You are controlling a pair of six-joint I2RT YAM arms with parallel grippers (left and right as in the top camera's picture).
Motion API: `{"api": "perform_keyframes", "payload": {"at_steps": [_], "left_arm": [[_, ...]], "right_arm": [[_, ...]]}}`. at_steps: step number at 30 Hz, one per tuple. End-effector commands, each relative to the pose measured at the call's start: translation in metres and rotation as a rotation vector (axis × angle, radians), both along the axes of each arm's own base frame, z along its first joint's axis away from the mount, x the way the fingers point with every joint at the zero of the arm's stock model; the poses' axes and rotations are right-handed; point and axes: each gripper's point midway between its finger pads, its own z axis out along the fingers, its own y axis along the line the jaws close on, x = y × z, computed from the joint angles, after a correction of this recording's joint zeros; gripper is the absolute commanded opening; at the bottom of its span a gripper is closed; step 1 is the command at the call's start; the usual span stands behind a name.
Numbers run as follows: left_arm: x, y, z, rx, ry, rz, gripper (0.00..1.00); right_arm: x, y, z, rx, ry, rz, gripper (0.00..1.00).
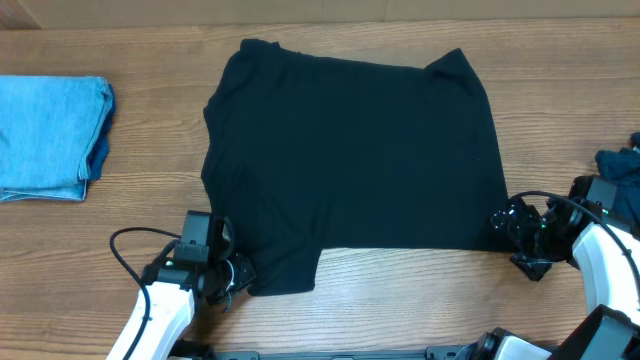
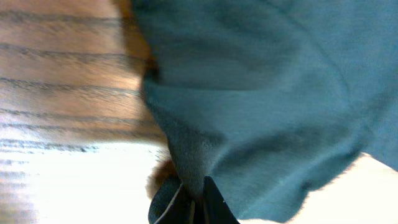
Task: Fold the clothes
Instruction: 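Lift both near hem corners with both grippers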
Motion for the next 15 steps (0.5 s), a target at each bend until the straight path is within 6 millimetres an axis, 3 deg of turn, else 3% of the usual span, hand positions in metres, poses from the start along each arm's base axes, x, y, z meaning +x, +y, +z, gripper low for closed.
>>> {"api": "perform_keyframes", "payload": {"at_steps": [1,6,11,15], "left_arm": [[0.030,-0.010,0.040,-0.045,-0.112,-0.049,0.04],[0.045,-0.011,0.063,-0.036,-0.169,-0.060,0.04],[0.047,-0.010,0.065,-0.029,-0.172,-0.058,0.04],[0.047,-0.008,0.065,-0.019,-0.175,-0.057,0.04]], "right_arm": [[0.001,-0.001,0.001,-0.005,-0.011,0.002,0.95],[0.002,-0.008,0.000,-0.025,-0.006,-0.031,1.00],[-0.003,-0.018,-0.011,-0.008,0.046,-0.106,1.00],[-0.007,-0.022,-0.034,0.067,0.101,-0.141,1.00]]}}
